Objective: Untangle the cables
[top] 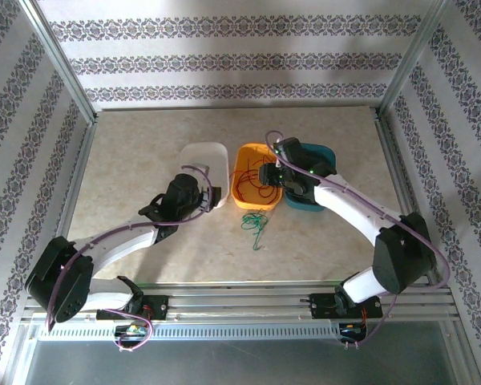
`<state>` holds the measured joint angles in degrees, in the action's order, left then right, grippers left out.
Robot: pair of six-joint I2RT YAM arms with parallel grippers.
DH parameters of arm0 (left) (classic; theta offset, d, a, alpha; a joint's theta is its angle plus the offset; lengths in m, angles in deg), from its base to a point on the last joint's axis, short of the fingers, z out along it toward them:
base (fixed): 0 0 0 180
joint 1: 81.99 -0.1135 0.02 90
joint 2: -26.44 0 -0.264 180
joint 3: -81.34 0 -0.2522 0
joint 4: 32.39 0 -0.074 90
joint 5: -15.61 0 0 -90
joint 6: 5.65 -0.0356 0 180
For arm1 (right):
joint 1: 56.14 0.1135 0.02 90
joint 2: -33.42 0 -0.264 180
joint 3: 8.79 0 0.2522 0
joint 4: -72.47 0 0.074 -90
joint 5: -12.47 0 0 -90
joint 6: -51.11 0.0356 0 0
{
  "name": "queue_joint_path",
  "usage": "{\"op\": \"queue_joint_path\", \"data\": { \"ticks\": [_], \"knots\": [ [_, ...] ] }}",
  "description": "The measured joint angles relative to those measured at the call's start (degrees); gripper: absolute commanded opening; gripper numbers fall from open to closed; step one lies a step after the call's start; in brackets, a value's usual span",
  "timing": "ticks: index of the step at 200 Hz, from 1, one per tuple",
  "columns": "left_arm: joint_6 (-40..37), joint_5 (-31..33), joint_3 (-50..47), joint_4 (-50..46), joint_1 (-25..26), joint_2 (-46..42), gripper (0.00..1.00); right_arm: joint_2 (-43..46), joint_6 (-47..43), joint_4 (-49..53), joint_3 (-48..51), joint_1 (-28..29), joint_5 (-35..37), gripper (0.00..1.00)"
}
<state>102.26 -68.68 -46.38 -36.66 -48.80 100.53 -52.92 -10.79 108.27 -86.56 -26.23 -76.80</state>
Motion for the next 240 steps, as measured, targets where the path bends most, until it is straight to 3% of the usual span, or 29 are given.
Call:
{"op": "queue_joint_path", "data": {
  "ticks": [37, 72, 114, 164, 240],
  "knots": [
    [1.6, 4.9, 0.1, -0.2, -0.3, -0.1, 0.61, -10.7, 0.4, 2.6, -7.7, 0.3, -1.7, 0.45],
    [3.4, 5.3, 0.1, -0.2, -0.3, -0.1, 0.61, -22.8, 0.5, 5.2, -18.9, 0.2, -1.6, 0.44],
    [3.6, 5.1, -0.3, -0.3, -0.3, -0.1, 0.61, -31.2, 2.4, 7.8, -25.6, -1.3, -1.6, 0.44],
    [3.6, 5.1, -0.4, -0.5, -0.3, -0.3, 0.61, -34.1, 5.0, 10.4, -25.8, -2.4, -1.4, 0.44],
    [3.5, 4.7, -0.4, -0.5, -0.3, 0.0, 0.63, -34.1, 5.0, 12.9, -24.1, 0.7, 0.4, 0.44]
  ]
}}
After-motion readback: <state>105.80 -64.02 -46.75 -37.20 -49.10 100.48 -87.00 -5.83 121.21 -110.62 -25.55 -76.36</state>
